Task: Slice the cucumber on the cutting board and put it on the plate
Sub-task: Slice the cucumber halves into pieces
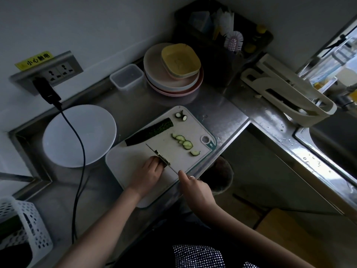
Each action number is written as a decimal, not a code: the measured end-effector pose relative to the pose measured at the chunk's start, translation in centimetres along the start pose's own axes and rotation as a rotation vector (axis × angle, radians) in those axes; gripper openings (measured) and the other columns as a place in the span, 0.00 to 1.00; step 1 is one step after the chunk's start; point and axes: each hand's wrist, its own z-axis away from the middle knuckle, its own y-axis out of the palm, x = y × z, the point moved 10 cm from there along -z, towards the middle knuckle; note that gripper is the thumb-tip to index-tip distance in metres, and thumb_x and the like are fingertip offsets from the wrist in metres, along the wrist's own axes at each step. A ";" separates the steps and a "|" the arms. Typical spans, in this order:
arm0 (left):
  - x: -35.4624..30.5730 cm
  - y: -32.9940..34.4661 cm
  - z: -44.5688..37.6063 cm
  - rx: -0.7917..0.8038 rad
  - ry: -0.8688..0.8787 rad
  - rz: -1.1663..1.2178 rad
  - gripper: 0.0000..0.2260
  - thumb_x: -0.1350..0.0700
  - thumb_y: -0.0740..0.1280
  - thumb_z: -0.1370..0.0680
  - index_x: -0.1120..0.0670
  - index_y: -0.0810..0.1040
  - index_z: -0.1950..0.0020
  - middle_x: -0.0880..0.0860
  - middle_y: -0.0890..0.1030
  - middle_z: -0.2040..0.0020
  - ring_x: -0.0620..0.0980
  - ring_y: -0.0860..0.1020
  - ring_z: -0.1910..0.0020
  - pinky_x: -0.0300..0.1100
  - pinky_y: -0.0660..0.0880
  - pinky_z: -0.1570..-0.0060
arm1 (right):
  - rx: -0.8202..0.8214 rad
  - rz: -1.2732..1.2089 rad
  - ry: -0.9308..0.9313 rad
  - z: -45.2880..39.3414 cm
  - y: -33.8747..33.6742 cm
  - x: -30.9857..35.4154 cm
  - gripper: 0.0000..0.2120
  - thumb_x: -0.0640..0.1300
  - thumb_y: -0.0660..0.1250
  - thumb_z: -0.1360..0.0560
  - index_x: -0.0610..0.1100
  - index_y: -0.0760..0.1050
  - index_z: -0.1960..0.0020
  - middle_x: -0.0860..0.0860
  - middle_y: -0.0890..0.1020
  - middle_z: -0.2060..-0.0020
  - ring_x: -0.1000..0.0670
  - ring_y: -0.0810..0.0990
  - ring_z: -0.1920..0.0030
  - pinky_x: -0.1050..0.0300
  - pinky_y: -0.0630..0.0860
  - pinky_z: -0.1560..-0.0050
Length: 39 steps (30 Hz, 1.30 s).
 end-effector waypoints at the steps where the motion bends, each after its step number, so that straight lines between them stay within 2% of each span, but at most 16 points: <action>1: 0.1 0.0 0.1 -0.004 -0.003 -0.001 0.17 0.58 0.51 0.17 0.64 0.77 0.51 0.63 0.76 0.54 0.58 0.71 0.51 0.49 0.78 0.58 | 0.005 0.008 -0.001 0.0 0.0 0.0 0.12 0.38 0.58 0.22 0.44 0.61 0.40 0.45 0.77 0.54 0.39 0.80 0.59 0.51 0.68 0.68; 3: 0.1 0.0 0.2 -0.006 -0.008 -0.006 0.21 0.56 0.45 0.16 0.64 0.75 0.49 0.63 0.76 0.54 0.58 0.71 0.51 0.49 0.78 0.58 | 0.009 0.021 0.002 0.0 -0.2 0.1 0.13 0.38 0.58 0.23 0.44 0.62 0.39 0.45 0.77 0.54 0.39 0.80 0.58 0.51 0.67 0.68; 6: 0.1 -0.3 0.1 -0.016 -0.014 -0.014 0.24 0.56 0.42 0.15 0.64 0.76 0.50 0.64 0.77 0.55 0.59 0.70 0.50 0.50 0.79 0.57 | 0.008 0.051 0.010 0.0 -0.5 0.2 0.13 0.37 0.56 0.22 0.43 0.63 0.39 0.44 0.77 0.52 0.38 0.80 0.57 0.51 0.65 0.67; 9: 0.1 -0.3 0.0 -0.011 -0.019 0.002 0.21 0.56 0.42 0.16 0.63 0.72 0.47 0.64 0.77 0.55 0.59 0.70 0.50 0.50 0.79 0.57 | 0.009 0.055 0.011 0.0 -0.5 0.3 0.14 0.37 0.56 0.22 0.43 0.62 0.37 0.44 0.78 0.51 0.38 0.80 0.56 0.51 0.65 0.67; 12: 0.3 0.1 0.2 0.001 -0.027 0.035 0.13 0.58 0.49 0.17 0.62 0.71 0.46 0.64 0.77 0.54 0.59 0.71 0.51 0.50 0.79 0.57 | 0.013 0.038 0.010 -0.1 -0.1 0.2 0.13 0.37 0.57 0.23 0.43 0.62 0.38 0.44 0.78 0.52 0.38 0.80 0.56 0.51 0.66 0.67; 15: 0.2 0.1 0.1 -0.023 -0.008 0.038 0.07 0.63 0.57 0.25 0.61 0.69 0.48 0.61 0.73 0.52 0.57 0.70 0.51 0.49 0.79 0.56 | 0.017 -0.007 0.038 -0.6 0.7 -0.5 0.12 0.38 0.58 0.23 0.45 0.62 0.41 0.45 0.78 0.54 0.39 0.80 0.57 0.52 0.69 0.66; 18: 0.1 0.0 -0.2 -0.036 0.014 0.012 0.08 0.63 0.57 0.27 0.59 0.67 0.49 0.57 0.67 0.52 0.56 0.69 0.50 0.47 0.77 0.55 | 0.016 -0.018 0.048 -0.8 1.2 -0.9 0.12 0.38 0.58 0.23 0.45 0.62 0.41 0.45 0.79 0.54 0.38 0.80 0.57 0.51 0.69 0.66; 27: 0.0 -0.7 -0.5 -0.035 0.000 0.023 0.08 0.61 0.56 0.28 0.58 0.67 0.50 0.55 0.66 0.52 0.55 0.68 0.52 0.49 0.75 0.54 | 0.002 -0.001 0.040 -0.7 0.7 -0.7 0.12 0.38 0.56 0.22 0.44 0.62 0.40 0.45 0.79 0.53 0.39 0.80 0.56 0.52 0.65 0.67; 31: 0.2 -2.6 -1.5 -0.068 -0.033 0.101 0.11 0.53 0.60 0.27 0.57 0.69 0.48 0.56 0.71 0.50 0.55 0.70 0.49 0.46 0.71 0.48 | -0.001 -0.008 0.057 -0.8 0.1 -1.1 0.11 0.39 0.55 0.21 0.45 0.63 0.40 0.46 0.78 0.53 0.39 0.80 0.56 0.52 0.64 0.66; 34: 0.0 -3.6 -2.8 -0.053 0.010 0.101 0.15 0.51 0.61 0.25 0.60 0.77 0.46 0.58 0.77 0.48 0.56 0.72 0.45 0.46 0.67 0.41 | -0.044 -0.043 0.074 -0.9 -0.4 -1.7 0.08 0.41 0.56 0.21 0.46 0.63 0.43 0.47 0.78 0.55 0.40 0.80 0.58 0.53 0.65 0.67; 39: -0.3 -3.8 -5.7 0.076 0.046 0.135 0.17 0.48 0.59 0.25 0.58 0.82 0.56 0.54 0.81 0.56 0.53 0.78 0.54 0.46 0.69 0.44 | -0.060 -0.017 0.073 -0.9 -1.2 -2.2 0.10 0.41 0.58 0.22 0.46 0.63 0.41 0.47 0.78 0.55 0.41 0.80 0.58 0.53 0.64 0.67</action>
